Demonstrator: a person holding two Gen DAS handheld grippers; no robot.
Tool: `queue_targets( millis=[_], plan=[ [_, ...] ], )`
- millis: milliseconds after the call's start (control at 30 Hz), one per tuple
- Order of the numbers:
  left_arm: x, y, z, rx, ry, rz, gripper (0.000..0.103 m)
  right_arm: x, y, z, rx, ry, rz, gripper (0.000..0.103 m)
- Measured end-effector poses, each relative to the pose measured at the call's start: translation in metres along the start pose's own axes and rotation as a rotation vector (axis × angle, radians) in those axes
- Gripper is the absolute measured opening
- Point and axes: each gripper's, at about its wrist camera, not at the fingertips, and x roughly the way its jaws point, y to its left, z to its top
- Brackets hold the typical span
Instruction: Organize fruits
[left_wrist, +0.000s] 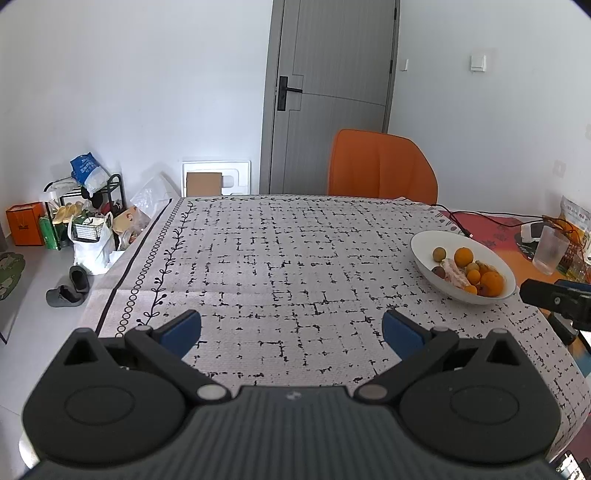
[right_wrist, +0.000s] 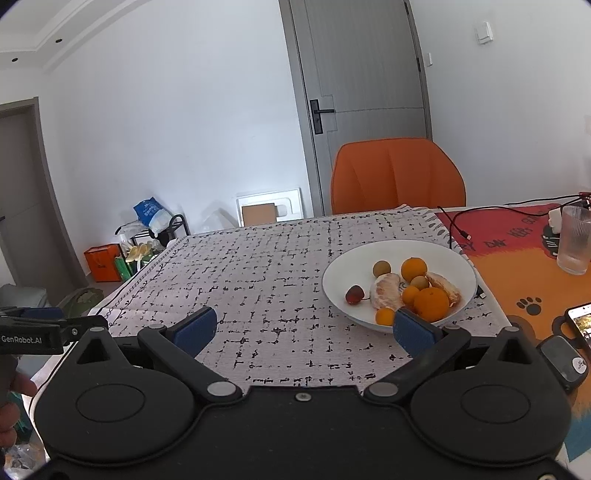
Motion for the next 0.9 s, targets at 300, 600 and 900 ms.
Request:
queue_targets(
  millis=[300, 600, 900],
  plan=[
    [0.0004, 0.0009, -0.0008, 0.000, 0.005, 0.001, 0.103, 0.0005, 0.0008, 0.0000, -0.002, 0.002, 0.000, 0.103],
    [0.0004, 0.0010, -0.0007, -0.001, 0.004, 0.000, 0.103, -0.0001, 0.0021, -0.0004, -0.004, 0.000, 0.001, 0.103],
    [-0.0001, 0.0030, -0.0013, -0.006, 0.005, 0.005, 0.103, 0.0002, 0.0029, 0.0015, -0.004, -0.001, 0.002, 0.103]
  ],
)
